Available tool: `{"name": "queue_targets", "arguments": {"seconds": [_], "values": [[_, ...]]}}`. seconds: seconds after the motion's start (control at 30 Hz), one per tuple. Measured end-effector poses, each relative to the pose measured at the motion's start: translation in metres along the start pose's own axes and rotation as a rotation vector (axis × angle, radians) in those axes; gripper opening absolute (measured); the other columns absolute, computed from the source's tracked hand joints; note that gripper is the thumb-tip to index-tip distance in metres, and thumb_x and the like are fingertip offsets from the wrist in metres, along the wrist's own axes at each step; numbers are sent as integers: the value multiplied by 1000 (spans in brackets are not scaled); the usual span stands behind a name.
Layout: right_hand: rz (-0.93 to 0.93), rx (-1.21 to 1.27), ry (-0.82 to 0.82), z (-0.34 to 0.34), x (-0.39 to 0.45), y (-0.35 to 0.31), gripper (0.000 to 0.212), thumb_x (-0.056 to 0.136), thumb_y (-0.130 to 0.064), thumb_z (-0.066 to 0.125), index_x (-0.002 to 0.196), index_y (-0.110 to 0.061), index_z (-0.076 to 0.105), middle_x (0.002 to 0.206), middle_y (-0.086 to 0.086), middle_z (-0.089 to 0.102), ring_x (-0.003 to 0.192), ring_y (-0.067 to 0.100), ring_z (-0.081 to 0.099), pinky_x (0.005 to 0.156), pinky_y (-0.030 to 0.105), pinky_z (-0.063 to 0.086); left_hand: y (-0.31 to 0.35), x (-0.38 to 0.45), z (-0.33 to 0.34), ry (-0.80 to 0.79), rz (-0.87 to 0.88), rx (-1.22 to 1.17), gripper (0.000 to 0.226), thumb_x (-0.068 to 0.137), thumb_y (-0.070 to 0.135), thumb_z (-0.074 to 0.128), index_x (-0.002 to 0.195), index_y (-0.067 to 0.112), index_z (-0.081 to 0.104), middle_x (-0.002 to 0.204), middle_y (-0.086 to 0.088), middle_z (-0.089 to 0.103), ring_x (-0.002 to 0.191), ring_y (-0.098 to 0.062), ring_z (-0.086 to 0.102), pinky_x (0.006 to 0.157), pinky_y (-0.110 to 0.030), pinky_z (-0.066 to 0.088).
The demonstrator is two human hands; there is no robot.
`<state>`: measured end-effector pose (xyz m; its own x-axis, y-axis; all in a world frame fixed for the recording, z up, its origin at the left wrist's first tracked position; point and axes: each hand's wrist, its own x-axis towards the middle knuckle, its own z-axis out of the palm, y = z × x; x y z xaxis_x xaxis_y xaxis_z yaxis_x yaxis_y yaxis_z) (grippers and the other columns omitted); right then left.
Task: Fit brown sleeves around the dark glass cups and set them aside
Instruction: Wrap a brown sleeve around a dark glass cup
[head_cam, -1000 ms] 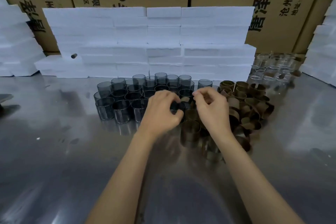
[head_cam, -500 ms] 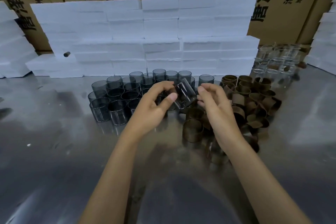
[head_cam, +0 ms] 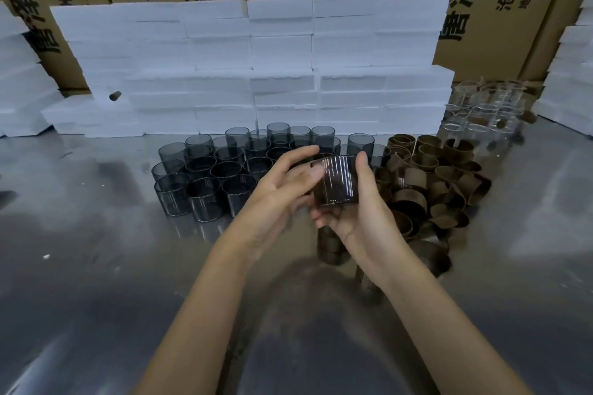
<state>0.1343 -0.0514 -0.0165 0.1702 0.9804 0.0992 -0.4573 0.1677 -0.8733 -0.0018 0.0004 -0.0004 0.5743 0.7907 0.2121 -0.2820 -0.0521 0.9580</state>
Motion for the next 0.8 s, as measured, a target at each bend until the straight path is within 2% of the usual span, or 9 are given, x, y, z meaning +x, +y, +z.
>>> {"name": "queue_targets", "arguments": {"seconds": [0.07, 0.17, 0.27, 0.37, 0.43, 0.5, 0.6, 0.67, 0.8], "values": [[-88, -188, 119, 2, 1, 4, 64, 101, -62, 37, 117, -10, 70, 91, 13, 77, 74, 22, 74, 63, 30, 57, -4, 0, 8, 144, -31, 48, 58, 80, 47, 80, 131, 27, 62, 116, 1, 75, 100, -15, 73, 81, -25, 58], [-195, -438, 200, 4, -3, 9, 59, 104, -62, 30, 128, -21, 66, 117, 4, 74, 107, 16, 72, 92, 40, 58, -11, 1, 14, 251, 11, 154, 59, 73, 56, 83, 122, 25, 70, 114, 6, 75, 103, -10, 72, 77, -19, 56], [-272, -571, 253, 0, -5, 8, 55, 106, -55, 28, 146, -27, 53, 146, -9, 56, 130, -4, 50, 114, 22, 40, -12, 1, 14, 268, 41, 107, 52, 72, 48, 79, 114, 18, 76, 112, -3, 77, 108, -18, 72, 85, -21, 56], [-283, -592, 230, -3, -5, 4, 48, 109, -46, 31, 151, -30, 46, 151, -16, 47, 130, -14, 44, 109, 7, 34, -13, 2, 9, 280, 41, 44, 52, 72, 41, 82, 118, 18, 73, 113, -6, 77, 112, -21, 72, 98, -34, 56], [-295, -608, 211, -5, -5, 3, 45, 109, -42, 33, 152, -32, 43, 145, -24, 42, 116, -32, 40, 99, -5, 30, -14, 2, 8, 280, 26, 21, 54, 72, 39, 83, 121, 19, 71, 111, -7, 78, 112, -21, 72, 98, -34, 57], [-312, -617, 209, -6, -6, 4, 44, 110, -38, 34, 153, -31, 42, 144, -26, 41, 111, -39, 34, 98, -7, 28, -14, 2, 8, 270, 12, 7, 49, 78, 35, 79, 123, 19, 70, 113, -5, 78, 112, -19, 72, 96, -30, 58], [-366, -639, 214, -6, -7, 4, 42, 110, -30, 40, 151, -28, 45, 145, -23, 44, 115, -36, 36, 99, -4, 30, -12, 3, 8, 241, -28, -24, 35, 96, 31, 67, 128, 18, 69, 118, -2, 76, 115, -16, 70, 96, -26, 56], [-412, -631, 210, -4, -9, 2, 40, 107, -28, 50, 147, -29, 52, 142, -16, 53, 111, -29, 48, 92, -2, 37, -11, 3, 11, 179, -44, -24, 40, 97, 41, 62, 129, 17, 69, 121, -3, 75, 118, -16, 69, 101, -28, 54], [-412, -614, 257, 3, -11, 1, 37, 94, -41, 70, 129, -38, 61, 112, -8, 63, 97, -2, 62, 80, 13, 51, -10, 2, 13, 171, -39, -64, 51, 91, 46, 67, 125, 8, 71, 120, -11, 75, 117, -23, 70, 95, -27, 57]]}}
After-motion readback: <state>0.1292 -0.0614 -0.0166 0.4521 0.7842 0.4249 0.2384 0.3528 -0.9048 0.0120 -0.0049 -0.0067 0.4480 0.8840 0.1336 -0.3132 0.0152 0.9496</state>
